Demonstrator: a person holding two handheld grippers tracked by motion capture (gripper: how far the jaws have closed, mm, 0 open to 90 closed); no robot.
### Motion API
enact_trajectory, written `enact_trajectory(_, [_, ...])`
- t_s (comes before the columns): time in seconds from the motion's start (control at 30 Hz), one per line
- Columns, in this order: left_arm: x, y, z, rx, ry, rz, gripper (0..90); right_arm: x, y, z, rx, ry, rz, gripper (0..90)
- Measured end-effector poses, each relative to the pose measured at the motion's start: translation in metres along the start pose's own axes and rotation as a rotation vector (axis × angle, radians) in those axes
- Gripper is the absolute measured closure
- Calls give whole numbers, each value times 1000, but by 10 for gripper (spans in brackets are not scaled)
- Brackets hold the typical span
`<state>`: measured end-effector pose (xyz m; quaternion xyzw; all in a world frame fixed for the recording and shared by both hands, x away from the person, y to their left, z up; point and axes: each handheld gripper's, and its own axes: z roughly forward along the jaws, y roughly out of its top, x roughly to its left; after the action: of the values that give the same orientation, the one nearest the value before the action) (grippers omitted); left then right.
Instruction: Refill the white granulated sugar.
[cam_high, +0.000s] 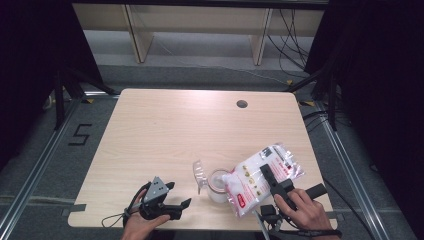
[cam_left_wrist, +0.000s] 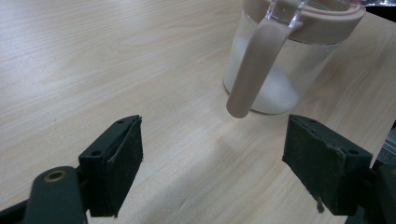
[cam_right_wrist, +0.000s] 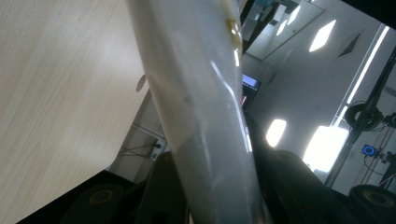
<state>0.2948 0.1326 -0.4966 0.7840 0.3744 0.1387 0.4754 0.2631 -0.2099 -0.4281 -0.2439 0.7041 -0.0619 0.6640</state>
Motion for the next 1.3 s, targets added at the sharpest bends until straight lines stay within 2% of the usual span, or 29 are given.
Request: enact_trajectory(1.3, [0, 0, 0, -1, 0, 1, 195, -1, 0, 0, -4, 3, -1, 777])
